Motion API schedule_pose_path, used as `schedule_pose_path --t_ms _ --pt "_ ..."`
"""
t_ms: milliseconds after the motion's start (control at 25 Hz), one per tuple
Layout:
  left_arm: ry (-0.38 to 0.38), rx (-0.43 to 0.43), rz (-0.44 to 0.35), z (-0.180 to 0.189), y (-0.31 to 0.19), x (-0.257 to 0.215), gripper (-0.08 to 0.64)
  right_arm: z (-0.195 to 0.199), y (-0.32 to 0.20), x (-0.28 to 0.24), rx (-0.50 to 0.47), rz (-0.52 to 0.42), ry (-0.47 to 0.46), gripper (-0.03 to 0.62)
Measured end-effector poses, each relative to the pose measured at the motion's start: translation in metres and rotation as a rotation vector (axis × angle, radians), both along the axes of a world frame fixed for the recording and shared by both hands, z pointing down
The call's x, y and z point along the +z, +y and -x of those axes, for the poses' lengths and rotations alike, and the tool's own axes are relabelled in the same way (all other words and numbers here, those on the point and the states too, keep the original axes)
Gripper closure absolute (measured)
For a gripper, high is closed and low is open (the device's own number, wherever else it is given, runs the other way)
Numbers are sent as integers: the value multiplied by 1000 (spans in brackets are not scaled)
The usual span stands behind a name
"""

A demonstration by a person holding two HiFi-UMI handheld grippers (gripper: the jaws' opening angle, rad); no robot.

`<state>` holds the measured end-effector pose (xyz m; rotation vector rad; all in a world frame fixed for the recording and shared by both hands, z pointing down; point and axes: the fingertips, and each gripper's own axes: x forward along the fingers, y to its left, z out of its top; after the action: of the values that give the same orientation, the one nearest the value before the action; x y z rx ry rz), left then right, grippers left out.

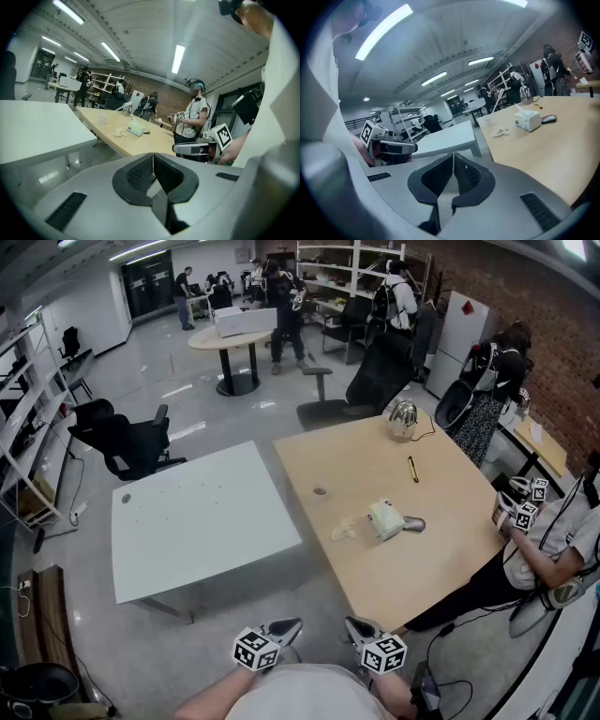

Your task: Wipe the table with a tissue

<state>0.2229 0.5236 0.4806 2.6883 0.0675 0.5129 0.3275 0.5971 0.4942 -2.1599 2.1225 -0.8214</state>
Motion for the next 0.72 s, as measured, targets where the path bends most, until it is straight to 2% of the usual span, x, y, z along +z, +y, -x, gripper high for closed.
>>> schedule_pose_path --t_ms 320,720 --pt "29 0 -35 -4 -75 4 552 -15 -77 7 -17 5 61 572" --pt "-6 -90 -2 34 -128 10 552 -14 -123 6 -37 73 81 572"
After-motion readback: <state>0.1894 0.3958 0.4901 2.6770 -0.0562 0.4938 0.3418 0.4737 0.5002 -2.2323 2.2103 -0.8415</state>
